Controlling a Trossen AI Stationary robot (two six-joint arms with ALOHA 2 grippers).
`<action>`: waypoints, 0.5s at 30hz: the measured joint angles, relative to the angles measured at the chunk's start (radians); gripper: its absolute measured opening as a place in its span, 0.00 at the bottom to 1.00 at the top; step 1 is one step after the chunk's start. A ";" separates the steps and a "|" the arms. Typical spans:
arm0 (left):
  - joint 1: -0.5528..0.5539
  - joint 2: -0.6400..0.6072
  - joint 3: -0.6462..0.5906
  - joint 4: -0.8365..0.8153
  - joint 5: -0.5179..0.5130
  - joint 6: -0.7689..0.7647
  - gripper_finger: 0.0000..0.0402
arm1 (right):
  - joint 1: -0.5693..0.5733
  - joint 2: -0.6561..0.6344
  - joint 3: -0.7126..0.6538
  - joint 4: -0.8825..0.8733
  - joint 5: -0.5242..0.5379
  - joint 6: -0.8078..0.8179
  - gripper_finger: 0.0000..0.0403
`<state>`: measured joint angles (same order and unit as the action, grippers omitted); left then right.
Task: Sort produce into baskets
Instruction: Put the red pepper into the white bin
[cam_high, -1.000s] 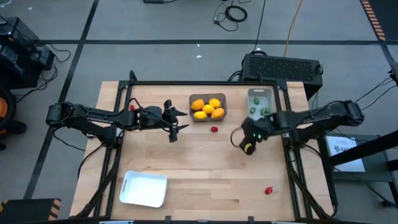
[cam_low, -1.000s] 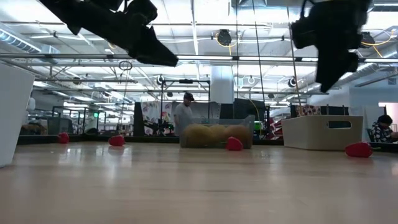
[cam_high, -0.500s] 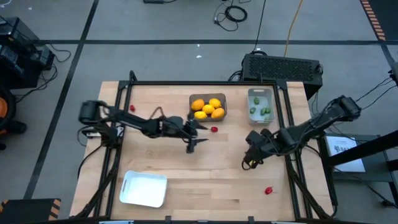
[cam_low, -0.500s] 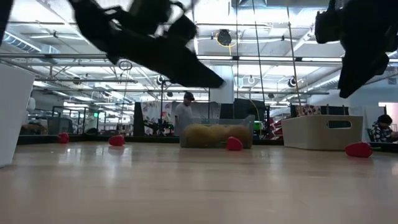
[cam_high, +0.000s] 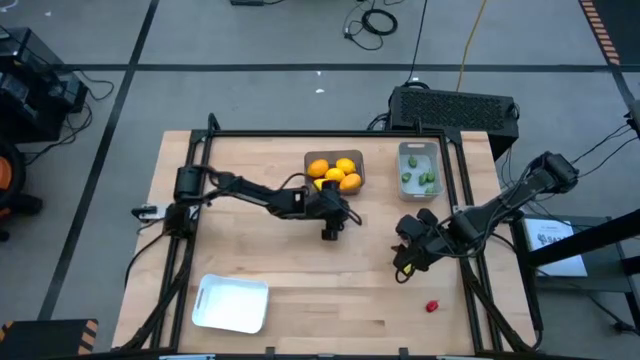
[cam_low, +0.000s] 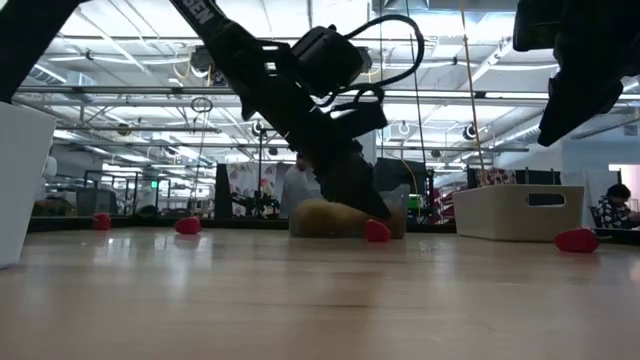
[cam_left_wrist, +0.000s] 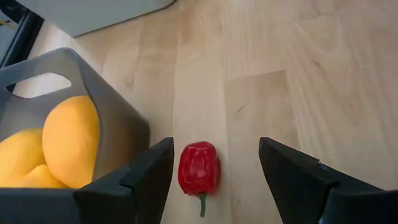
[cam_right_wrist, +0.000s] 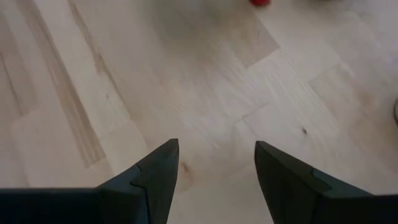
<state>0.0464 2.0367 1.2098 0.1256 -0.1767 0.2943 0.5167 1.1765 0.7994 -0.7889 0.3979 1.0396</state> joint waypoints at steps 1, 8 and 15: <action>0.004 0.003 0.001 0.005 0.000 0.000 0.61 | 0.002 0.000 0.000 0.001 0.001 -0.009 0.50; 0.035 0.004 0.002 0.013 0.048 -0.024 0.61 | 0.003 0.000 0.000 0.000 0.004 -0.049 0.50; 0.052 0.026 0.002 0.039 0.067 -0.027 0.61 | 0.003 0.000 0.000 0.002 0.004 -0.057 0.50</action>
<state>0.0986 2.0624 1.2114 0.1643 -0.1093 0.2672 0.5194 1.1763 0.7994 -0.7868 0.4015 0.9821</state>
